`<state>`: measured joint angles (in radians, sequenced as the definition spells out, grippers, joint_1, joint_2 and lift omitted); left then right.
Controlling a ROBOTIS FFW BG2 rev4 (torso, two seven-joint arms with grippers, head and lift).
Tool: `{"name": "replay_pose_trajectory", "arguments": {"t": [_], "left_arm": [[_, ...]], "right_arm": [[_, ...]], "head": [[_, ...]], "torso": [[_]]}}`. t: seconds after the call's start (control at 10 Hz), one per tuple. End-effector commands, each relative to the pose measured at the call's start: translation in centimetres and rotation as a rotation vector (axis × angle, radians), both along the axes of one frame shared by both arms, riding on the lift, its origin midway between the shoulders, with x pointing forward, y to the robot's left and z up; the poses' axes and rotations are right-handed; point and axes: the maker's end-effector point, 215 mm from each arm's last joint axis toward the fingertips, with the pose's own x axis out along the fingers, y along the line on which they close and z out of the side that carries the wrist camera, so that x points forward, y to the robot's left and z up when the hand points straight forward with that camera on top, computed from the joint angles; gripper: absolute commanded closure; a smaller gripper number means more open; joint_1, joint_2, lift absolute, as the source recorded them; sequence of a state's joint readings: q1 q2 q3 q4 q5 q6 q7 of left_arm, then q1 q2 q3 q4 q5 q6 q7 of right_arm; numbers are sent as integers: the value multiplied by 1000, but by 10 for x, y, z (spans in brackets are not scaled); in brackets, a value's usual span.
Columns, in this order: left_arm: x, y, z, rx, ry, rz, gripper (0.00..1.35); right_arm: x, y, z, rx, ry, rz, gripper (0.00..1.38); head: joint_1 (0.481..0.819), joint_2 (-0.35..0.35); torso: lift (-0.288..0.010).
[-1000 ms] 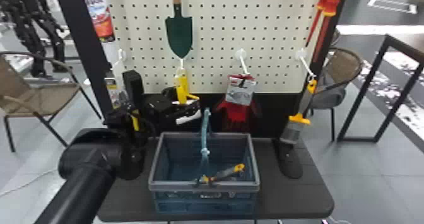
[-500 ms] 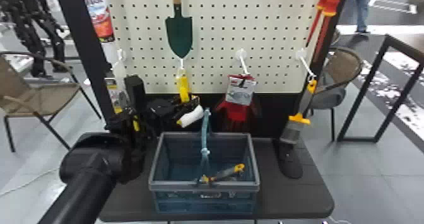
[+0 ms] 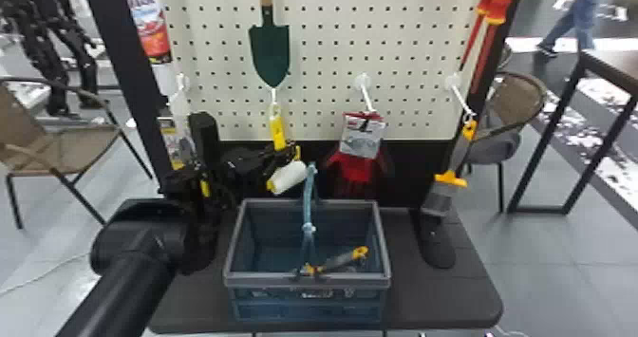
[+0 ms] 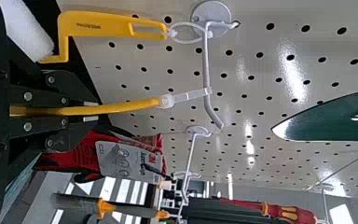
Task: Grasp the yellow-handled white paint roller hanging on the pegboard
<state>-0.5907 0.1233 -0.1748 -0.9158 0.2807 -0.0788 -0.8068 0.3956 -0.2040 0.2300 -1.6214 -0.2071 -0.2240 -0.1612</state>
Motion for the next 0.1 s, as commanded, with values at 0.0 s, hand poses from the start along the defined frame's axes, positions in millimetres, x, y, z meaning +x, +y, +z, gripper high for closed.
{"name": "replay_pose_trajectory", "arguments": {"t": [0.0], "left_arm": [[0, 0, 1, 0, -2, -1, 1211]], "right_arm": [[0, 0, -1, -1, 2, 0, 88]], "head": [[549, 0]], "torso": [[-100]]}}
